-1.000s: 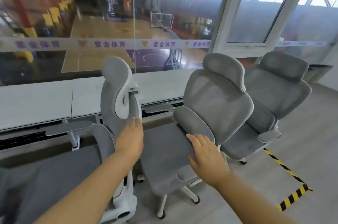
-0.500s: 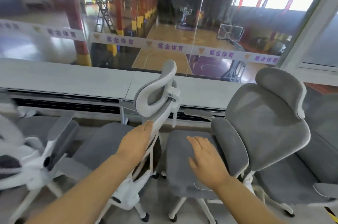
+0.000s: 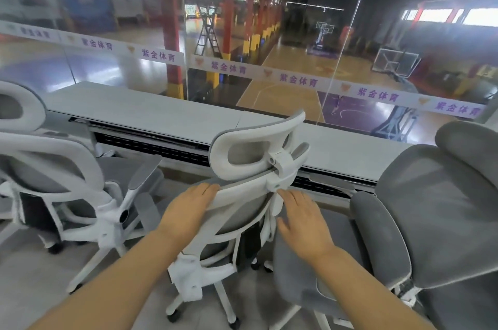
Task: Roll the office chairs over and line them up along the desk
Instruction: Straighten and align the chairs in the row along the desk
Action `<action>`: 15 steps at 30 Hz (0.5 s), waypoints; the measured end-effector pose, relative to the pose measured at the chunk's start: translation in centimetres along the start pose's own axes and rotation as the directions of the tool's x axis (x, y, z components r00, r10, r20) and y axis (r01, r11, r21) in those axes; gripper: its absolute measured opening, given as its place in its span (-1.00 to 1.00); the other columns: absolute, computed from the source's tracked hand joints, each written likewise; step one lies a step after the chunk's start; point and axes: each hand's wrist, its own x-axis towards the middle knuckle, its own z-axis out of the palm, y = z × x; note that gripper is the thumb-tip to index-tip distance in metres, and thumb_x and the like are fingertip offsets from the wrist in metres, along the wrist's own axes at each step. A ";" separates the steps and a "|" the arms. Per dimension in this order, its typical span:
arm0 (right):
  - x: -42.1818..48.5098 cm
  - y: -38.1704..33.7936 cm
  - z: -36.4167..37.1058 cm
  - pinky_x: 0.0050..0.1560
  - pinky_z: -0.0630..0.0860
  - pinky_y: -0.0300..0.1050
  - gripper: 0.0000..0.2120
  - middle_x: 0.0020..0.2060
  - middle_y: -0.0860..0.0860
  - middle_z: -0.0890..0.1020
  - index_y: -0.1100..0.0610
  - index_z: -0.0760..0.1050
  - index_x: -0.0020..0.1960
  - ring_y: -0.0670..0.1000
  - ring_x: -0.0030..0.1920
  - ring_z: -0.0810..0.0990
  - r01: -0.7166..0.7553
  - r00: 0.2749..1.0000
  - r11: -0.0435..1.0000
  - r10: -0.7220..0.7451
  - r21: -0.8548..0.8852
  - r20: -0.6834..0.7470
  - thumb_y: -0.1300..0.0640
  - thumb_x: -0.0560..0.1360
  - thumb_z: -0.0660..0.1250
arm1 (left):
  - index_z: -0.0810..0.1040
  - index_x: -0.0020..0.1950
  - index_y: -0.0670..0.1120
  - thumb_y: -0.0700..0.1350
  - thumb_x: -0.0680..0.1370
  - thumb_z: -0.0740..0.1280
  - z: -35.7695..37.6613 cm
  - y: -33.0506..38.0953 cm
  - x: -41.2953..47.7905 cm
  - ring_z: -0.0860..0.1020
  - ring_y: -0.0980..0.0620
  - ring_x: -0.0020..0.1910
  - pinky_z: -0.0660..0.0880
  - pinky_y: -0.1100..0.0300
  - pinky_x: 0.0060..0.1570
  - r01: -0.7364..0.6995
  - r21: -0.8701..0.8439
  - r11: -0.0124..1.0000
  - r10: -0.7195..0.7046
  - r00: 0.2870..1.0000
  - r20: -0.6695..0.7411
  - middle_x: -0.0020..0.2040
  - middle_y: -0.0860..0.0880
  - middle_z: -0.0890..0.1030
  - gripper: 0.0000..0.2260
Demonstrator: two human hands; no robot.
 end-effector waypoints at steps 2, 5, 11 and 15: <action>0.6 -0.3 0.1 0.06 0.50 -0.03 -0.42 0.11 0.06 0.58 0.20 0.45 0.27 0.10 0.10 0.56 0.002 1.000 1.000 -0.002 -0.010 -0.001 0.20 0.27 0.48 | 0.47 0.16 -0.08 -0.48 0.07 0.39 -0.2 -1.0 -0.2 0.58 -0.08 -0.18 0.50 0.13 -0.49 0.009 -0.012 1.000 -0.009 1.000 -0.009 -0.04 -0.04 0.58 -0.31; 1.2 -0.6 0.5 0.14 0.47 0.00 -0.45 0.14 0.07 0.56 0.20 0.43 0.29 0.12 0.15 0.54 -0.023 1.000 1.000 0.023 -0.003 0.016 0.19 0.32 0.45 | 0.48 0.12 -0.08 -0.51 0.08 0.36 -0.4 -2.5 -0.6 0.57 -0.10 -0.18 0.49 0.12 -0.50 0.041 -0.030 0.999 -0.042 0.998 -0.046 -0.05 -0.05 0.58 -0.34; 3.0 -2.3 1.6 0.15 0.44 0.03 -0.46 0.15 0.10 0.54 0.23 0.40 0.31 0.15 0.15 0.50 -0.098 0.995 0.995 0.098 -0.021 -0.002 0.15 0.37 0.42 | 0.46 0.09 -0.06 -0.54 0.00 0.39 -1.0 -6.6 -1.1 0.59 -0.11 -0.22 0.48 0.16 -0.53 0.022 -0.061 0.998 -0.026 0.997 -0.069 -0.09 -0.05 0.59 -0.27; 5.1 -5.1 2.0 0.22 0.39 0.01 -0.48 0.18 0.11 0.48 0.22 0.36 0.33 0.12 0.18 0.43 -0.181 0.982 0.978 0.186 0.104 -0.034 0.08 0.43 0.39 | 0.47 0.12 -0.05 -0.51 -0.01 0.42 -1.9 -10.1 -1.7 0.58 -0.09 -0.20 0.51 0.14 -0.45 -0.020 -0.105 0.994 0.016 0.999 -0.038 -0.07 -0.04 0.59 -0.25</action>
